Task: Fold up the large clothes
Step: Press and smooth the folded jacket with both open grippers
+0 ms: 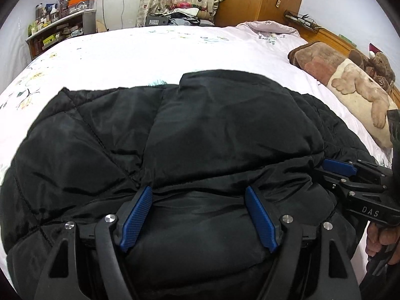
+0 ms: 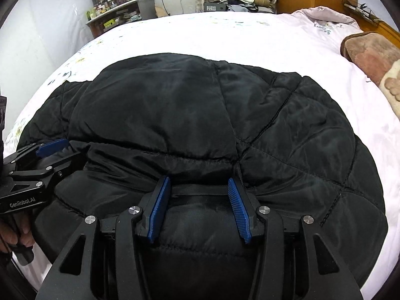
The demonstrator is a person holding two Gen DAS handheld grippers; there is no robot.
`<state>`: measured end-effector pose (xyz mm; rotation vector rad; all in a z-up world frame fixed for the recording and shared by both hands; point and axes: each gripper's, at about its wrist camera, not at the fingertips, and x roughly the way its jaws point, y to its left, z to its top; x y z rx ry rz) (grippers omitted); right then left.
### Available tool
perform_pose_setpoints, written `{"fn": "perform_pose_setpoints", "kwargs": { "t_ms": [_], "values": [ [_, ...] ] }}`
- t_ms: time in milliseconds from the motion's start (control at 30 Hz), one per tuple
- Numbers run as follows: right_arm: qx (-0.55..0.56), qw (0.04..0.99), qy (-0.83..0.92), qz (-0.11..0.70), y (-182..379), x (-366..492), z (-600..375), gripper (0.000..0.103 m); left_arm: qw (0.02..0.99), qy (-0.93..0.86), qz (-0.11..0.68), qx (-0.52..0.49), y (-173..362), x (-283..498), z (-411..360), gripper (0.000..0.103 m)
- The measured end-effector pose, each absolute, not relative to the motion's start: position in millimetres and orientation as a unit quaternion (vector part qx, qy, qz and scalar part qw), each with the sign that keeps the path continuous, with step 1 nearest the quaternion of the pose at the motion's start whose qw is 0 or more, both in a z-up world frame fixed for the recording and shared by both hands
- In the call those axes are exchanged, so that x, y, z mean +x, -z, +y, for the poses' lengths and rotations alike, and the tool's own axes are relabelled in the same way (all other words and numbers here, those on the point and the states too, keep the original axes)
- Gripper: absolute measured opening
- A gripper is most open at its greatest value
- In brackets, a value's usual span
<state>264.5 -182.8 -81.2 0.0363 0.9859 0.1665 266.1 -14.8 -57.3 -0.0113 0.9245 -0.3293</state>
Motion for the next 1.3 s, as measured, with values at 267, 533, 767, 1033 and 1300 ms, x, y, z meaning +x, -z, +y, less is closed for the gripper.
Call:
{"fn": "perform_pose_setpoints", "kwargs": {
  "t_ms": [267,533,767,1033,1300],
  "values": [
    [0.005,0.901,-0.031,0.433,27,237,-225,0.048,0.908,0.125,0.4,-0.011,4,260,49,0.07],
    [0.008,0.877,0.027,0.479,77,245,-259,0.048,0.894,0.079,0.439,-0.038,53,277,85,0.072],
    [0.005,0.877,0.033,0.479,76,250,-259,0.048,0.893,0.085,0.44,-0.032,48,283,78,0.072],
    [0.011,0.891,0.028,0.453,40,225,-261,0.048,0.912,0.076,0.4,-0.047,9,259,107,0.071],
    [0.024,0.886,0.047,0.46,49,212,-275,0.048,0.894,0.044,0.438,-0.089,48,255,142,0.049]
  ]
}}
